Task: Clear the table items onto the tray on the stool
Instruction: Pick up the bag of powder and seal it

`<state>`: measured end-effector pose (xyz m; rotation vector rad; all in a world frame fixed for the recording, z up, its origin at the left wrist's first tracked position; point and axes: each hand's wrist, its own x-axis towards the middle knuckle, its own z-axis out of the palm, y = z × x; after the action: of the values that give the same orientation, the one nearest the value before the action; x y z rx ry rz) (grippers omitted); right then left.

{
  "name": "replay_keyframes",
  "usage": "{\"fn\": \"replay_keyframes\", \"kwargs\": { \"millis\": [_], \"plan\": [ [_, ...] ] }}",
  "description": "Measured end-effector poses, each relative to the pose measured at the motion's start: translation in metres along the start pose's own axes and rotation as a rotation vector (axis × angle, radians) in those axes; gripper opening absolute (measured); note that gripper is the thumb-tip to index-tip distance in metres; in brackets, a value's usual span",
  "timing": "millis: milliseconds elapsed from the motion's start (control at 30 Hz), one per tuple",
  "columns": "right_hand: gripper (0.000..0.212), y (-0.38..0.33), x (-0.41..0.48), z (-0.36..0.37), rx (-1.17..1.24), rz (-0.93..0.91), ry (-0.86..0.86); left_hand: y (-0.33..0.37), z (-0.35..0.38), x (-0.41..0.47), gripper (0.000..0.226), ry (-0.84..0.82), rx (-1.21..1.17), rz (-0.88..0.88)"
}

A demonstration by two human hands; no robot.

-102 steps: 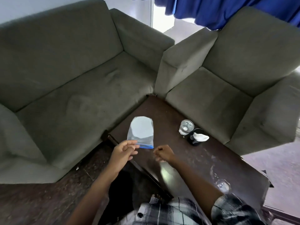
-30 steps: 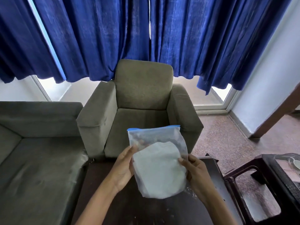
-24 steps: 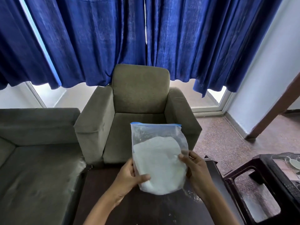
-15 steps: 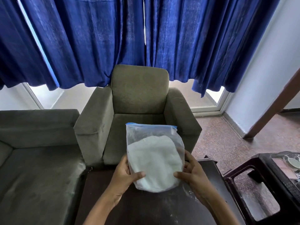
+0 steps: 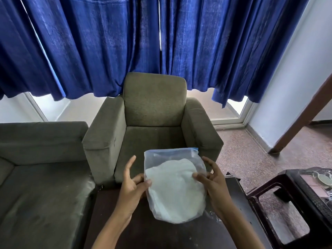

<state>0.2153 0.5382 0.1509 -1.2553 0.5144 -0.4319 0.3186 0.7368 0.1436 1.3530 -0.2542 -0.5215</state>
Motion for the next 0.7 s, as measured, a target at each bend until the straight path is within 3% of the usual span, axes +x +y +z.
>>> {"fn": "replay_keyframes", "kwargs": {
  "millis": [133,300,400,533,700],
  "plan": [
    [0.071,0.005,0.0,0.0,-0.089,-0.066,-0.054,-0.003,-0.006,0.004,0.046,-0.002,0.197,0.049],
    [0.071,0.0,0.0,-0.003,-0.388,-0.145,-0.141,-0.002,-0.01,0.007,0.066,-0.067,0.571,0.112],
    [0.073,-0.005,0.003,-0.002,-0.517,-0.177,-0.096,-0.003,-0.01,0.008,0.06,0.034,0.829,0.242],
    [0.052,-0.01,0.007,-0.001,-0.707,-0.249,-0.035,-0.002,-0.005,0.013,0.041,0.151,0.895,0.313],
    [0.026,-0.016,0.009,-0.003,-0.75,-0.29,-0.001,-0.006,-0.011,0.025,0.03,0.146,0.807,0.278]
  ]
}}
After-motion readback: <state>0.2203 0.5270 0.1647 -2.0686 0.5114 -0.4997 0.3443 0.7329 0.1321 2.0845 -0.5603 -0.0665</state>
